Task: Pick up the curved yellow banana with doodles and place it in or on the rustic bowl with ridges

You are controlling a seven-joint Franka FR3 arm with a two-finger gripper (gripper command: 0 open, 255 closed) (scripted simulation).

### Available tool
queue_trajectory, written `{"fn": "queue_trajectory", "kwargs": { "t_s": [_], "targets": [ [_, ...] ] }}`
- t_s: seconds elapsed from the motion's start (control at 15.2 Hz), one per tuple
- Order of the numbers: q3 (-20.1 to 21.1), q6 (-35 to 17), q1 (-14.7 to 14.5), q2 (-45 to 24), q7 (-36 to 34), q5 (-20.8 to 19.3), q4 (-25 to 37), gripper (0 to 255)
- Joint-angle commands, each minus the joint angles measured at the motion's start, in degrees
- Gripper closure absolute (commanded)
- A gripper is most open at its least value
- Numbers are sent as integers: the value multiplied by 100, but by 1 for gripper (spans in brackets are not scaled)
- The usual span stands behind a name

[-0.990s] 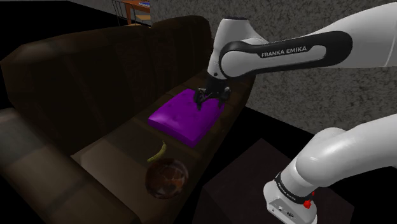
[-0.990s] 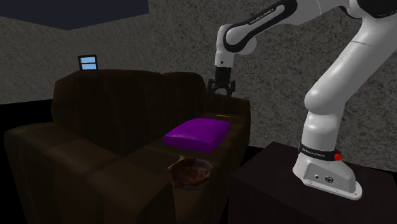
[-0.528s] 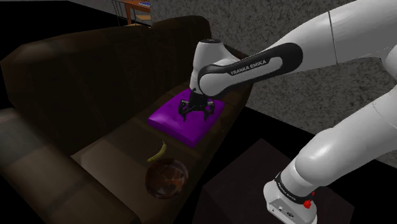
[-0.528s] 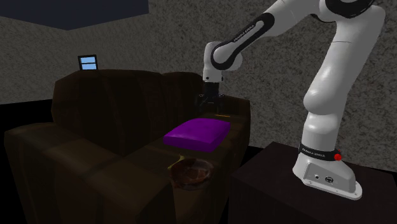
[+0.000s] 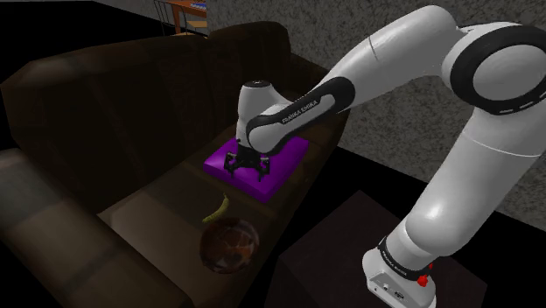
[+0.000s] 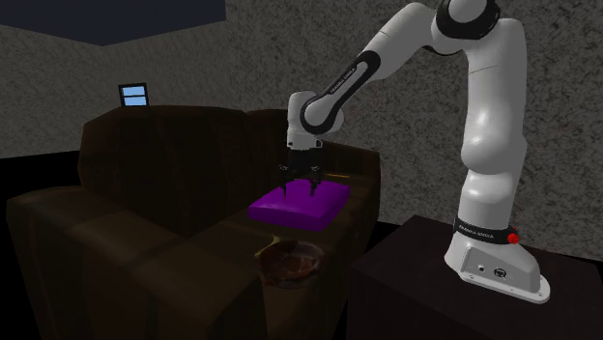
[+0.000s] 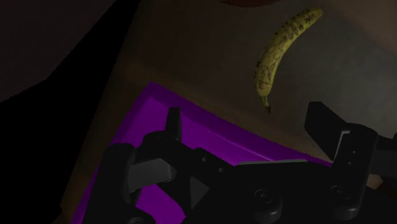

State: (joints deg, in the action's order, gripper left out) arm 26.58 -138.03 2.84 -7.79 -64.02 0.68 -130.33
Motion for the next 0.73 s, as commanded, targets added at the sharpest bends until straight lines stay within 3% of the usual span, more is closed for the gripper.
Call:
{"fn": "queue_trajectory", "kwargs": {
  "t_s": [0.0,0.33,0.66],
  "targets": [
    [-66,-171,-112,-550,-499,-276,301,0],
    [-398,-399,-530,-1756,-1435,-688,1151,0],
    [-713,-474,-909,-2809,-2047,-799,2078,0]
  ]
}}
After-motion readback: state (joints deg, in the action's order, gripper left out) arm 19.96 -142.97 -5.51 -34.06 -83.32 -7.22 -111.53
